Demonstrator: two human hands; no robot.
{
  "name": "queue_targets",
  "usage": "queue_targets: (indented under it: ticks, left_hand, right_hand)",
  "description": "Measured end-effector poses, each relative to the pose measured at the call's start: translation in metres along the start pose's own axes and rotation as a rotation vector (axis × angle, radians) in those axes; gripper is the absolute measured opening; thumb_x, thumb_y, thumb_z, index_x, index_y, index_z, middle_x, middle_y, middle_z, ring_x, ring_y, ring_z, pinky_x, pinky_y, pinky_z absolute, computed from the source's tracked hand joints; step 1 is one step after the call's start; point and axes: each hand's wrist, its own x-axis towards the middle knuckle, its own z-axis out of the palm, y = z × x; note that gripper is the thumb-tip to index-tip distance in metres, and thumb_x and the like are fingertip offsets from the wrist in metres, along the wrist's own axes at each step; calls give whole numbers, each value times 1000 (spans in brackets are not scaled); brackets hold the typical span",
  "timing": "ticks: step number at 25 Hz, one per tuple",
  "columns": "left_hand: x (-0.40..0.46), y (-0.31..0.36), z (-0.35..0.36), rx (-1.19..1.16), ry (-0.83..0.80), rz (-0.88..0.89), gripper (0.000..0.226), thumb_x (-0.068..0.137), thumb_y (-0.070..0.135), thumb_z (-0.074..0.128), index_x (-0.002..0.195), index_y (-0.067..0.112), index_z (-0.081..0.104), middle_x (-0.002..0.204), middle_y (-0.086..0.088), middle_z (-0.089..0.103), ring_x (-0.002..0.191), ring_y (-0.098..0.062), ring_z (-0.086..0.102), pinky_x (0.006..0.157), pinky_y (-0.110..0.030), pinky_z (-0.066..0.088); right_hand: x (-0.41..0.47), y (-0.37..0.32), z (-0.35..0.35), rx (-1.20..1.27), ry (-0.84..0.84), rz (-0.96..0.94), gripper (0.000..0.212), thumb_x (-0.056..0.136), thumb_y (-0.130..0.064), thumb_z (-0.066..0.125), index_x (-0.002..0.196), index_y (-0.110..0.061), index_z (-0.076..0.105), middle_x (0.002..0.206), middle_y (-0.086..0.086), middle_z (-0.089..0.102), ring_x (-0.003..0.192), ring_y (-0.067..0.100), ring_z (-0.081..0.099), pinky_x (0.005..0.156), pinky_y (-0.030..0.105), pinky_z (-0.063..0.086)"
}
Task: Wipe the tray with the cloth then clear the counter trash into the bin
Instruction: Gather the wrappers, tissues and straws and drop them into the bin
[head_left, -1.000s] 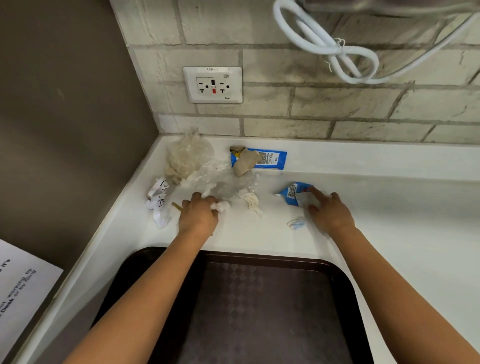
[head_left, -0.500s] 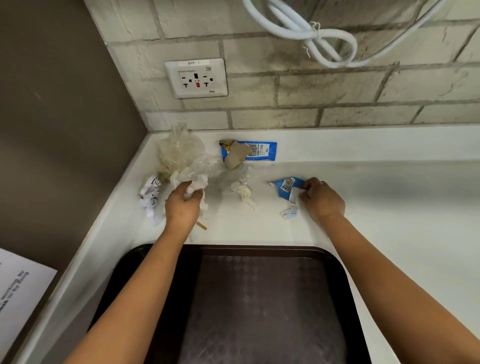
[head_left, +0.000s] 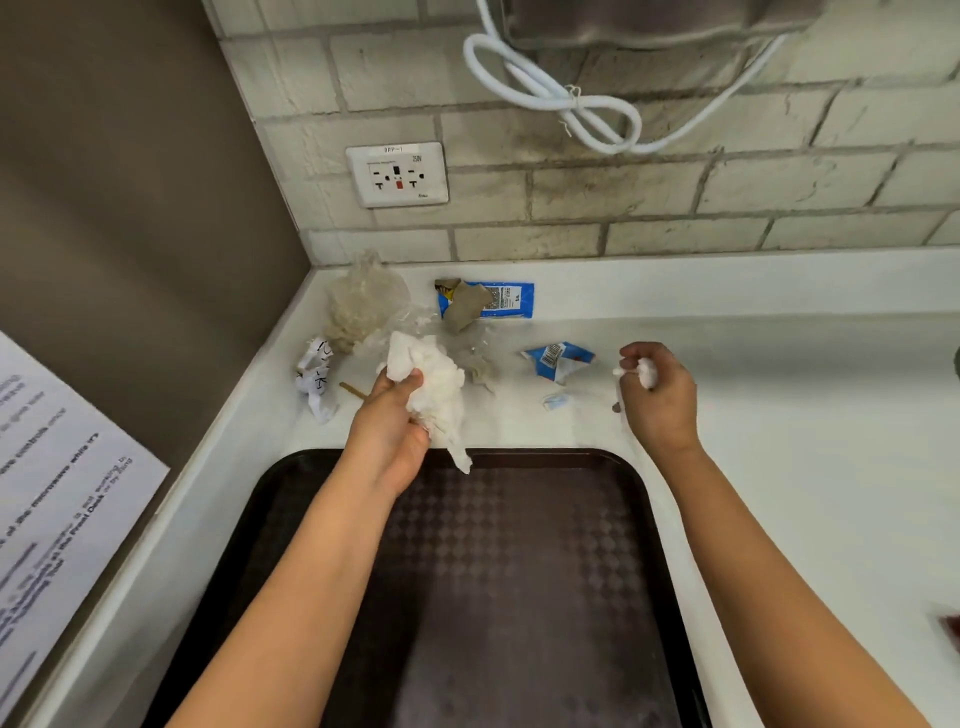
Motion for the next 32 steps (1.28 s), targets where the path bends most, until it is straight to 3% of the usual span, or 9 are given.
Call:
queue_targets:
  ticks: [4, 7, 10, 15, 19, 22, 25, 27, 32]
  left_hand:
    - [-52, -6, 3, -114, -133, -122, 35, 95, 8, 42, 129, 14, 49, 118, -12, 62, 94, -24, 63, 86, -47, 48]
    - [-93, -15, -1, -45, -187, -194, 35, 95, 10, 42, 129, 14, 49, 118, -14, 61, 100, -30, 61, 77, -53, 48]
    - [-135, -20, -15, 27, -264, -235, 34, 94, 10, 43, 128, 10, 50, 116, -18, 63, 95, -33, 62, 78, -53, 49]
    - [-191, -26, -36, 5, -289, -293, 52, 77, -1, 36, 127, 1, 50, 127, -23, 55, 103, -33, 57, 100, -53, 40]
    - [-232, -45, -51, 11, -390, -337, 56, 73, -5, 34, 126, 4, 50, 122, -19, 60, 101, -29, 61, 91, -44, 50]
    - [-253, -65, -58, 22, -488, -377, 46, 82, -9, 32, 116, 11, 56, 104, -10, 69, 89, -22, 67, 67, -33, 57]
    - [-274, -85, -62, 113, -587, -402, 43, 86, -8, 32, 109, 16, 59, 90, -5, 73, 79, -16, 69, 64, -30, 56]
    - [-285, -101, -65, 164, -608, -415, 42, 87, -9, 32, 107, 16, 59, 88, -4, 72, 74, -13, 68, 61, -27, 55]
    - [-304, -139, -66, 282, -631, -489, 40, 87, -12, 32, 111, 13, 53, 92, -7, 62, 63, -11, 65, 52, -26, 51]
  right_hand:
    - [-54, -24, -21, 116, 30, 56, 28, 82, 11, 44, 85, -13, 58, 85, -7, 58, 63, 15, 58, 44, 19, 50]
    - [-93, -36, -31, 133, 30, 153, 24, 89, -1, 47, 84, -22, 56, 78, -1, 58, 51, 17, 51, 39, 21, 41]
    - [-137, -48, -40, 197, 33, 255, 19, 90, -5, 47, 85, -21, 56, 69, 2, 55, 47, 16, 46, 39, 20, 36]
    - [-210, -65, -64, 276, 48, 362, 23, 86, -2, 42, 81, -20, 56, 68, 2, 50, 50, 14, 44, 40, 19, 31]
    - [-268, -71, -93, 124, -99, 443, 32, 76, 2, 35, 92, -16, 56, 74, 6, 48, 52, 18, 43, 46, 21, 33]
    - [-299, -66, -108, -216, -203, 404, 42, 84, 5, 31, 112, -17, 53, 99, 6, 43, 63, 16, 52, 47, 17, 39]
    - [-326, -53, -122, -286, -138, 329, 52, 80, 9, 38, 118, -24, 50, 115, 3, 34, 80, 15, 53, 61, 16, 45]
    - [-341, -40, -133, -270, -51, 269, 54, 77, 10, 43, 117, -27, 49, 112, 5, 41, 88, 15, 51, 74, 24, 45]
    - [-364, -5, -162, -120, 68, 213, 55, 71, 13, 55, 109, -24, 40, 90, -1, 52, 77, 11, 54, 68, 23, 46]
